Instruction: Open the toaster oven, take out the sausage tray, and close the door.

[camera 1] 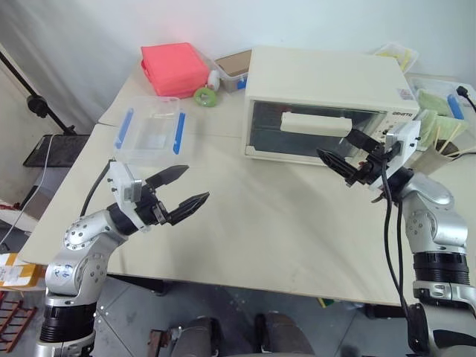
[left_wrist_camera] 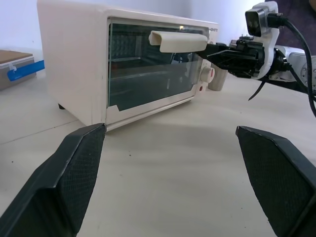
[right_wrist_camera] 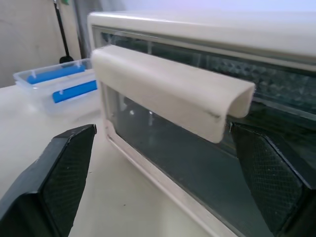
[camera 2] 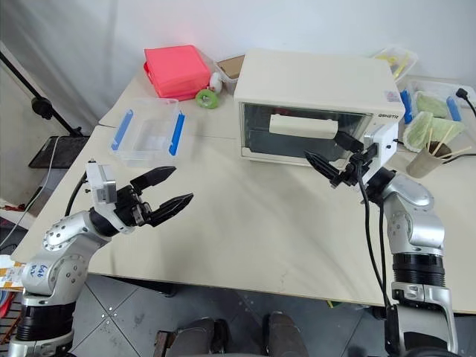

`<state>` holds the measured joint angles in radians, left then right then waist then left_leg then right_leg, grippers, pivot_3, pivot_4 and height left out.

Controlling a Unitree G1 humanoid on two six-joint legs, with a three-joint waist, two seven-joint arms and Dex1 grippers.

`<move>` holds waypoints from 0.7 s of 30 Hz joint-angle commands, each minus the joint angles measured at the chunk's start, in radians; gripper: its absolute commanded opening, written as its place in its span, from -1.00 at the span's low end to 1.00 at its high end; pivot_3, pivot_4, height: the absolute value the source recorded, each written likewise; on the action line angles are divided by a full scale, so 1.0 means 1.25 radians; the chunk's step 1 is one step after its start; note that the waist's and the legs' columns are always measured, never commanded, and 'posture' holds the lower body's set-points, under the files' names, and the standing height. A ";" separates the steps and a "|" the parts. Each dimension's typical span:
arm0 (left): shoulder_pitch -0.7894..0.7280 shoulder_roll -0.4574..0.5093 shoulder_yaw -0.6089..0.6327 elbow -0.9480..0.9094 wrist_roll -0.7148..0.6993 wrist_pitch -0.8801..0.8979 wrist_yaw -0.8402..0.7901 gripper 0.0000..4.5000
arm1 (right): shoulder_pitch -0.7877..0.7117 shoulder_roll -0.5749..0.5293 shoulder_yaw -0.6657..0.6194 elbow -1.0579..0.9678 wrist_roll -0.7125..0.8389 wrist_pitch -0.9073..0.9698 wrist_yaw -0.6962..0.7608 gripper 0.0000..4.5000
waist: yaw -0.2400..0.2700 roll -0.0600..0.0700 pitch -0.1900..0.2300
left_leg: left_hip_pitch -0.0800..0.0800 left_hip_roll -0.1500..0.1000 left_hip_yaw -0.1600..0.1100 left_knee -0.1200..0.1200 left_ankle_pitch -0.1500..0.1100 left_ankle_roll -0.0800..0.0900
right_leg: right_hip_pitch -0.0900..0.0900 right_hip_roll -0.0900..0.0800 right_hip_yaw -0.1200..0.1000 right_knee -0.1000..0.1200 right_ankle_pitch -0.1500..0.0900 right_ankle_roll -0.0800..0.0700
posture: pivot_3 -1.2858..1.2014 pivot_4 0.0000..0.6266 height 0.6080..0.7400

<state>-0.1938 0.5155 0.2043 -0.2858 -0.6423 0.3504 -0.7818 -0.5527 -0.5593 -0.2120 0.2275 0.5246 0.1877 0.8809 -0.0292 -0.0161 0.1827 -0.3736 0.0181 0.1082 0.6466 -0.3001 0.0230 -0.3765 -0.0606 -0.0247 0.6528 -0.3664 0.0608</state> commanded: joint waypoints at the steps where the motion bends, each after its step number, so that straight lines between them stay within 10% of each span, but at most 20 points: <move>1: 0.001 -0.012 0.000 -0.024 -0.015 0.008 0.015 0.99 | -0.007 0.019 -0.009 -0.047 0.019 -0.047 0.036 1.00 | -0.001 0.000 0.000 | 0.000 0.000 0.000 0.000 0.000 0.000 | 0.000 0.000 0.000 0.000 0.000 0.000 | 0.03 -0.52 1.00; 13: -0.156 -0.047 -0.020 0.115 -0.009 0.090 0.063 0.99 | 0.142 -0.046 0.047 -0.044 -0.115 -0.282 0.197 1.00 | 0.000 0.000 0.000 | 0.001 0.000 0.000 0.001 0.001 -0.001 | 0.000 0.000 0.000 0.001 0.000 0.000 | 0.03 -0.52 1.00; 21: -0.346 -0.110 -0.075 0.323 0.089 0.023 0.074 -0.11 | 0.144 -0.033 0.053 0.047 -0.155 -0.407 0.203 1.00 | 0.003 -0.001 0.001 | 0.001 0.000 0.000 0.001 0.001 -0.001 | 0.000 0.000 0.000 0.001 0.000 0.000 | 0.03 -0.52 1.00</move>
<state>-0.5765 0.3949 0.1164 0.0982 -0.5427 0.4060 -0.6969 -0.3679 -0.6002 -0.1359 0.2791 0.3342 -0.2798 1.1345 -0.0257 -0.0175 0.1836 -0.3721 0.0181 0.1086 0.6483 -0.2982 0.0213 -0.3761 -0.0601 -0.0251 0.6547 -0.3664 0.0609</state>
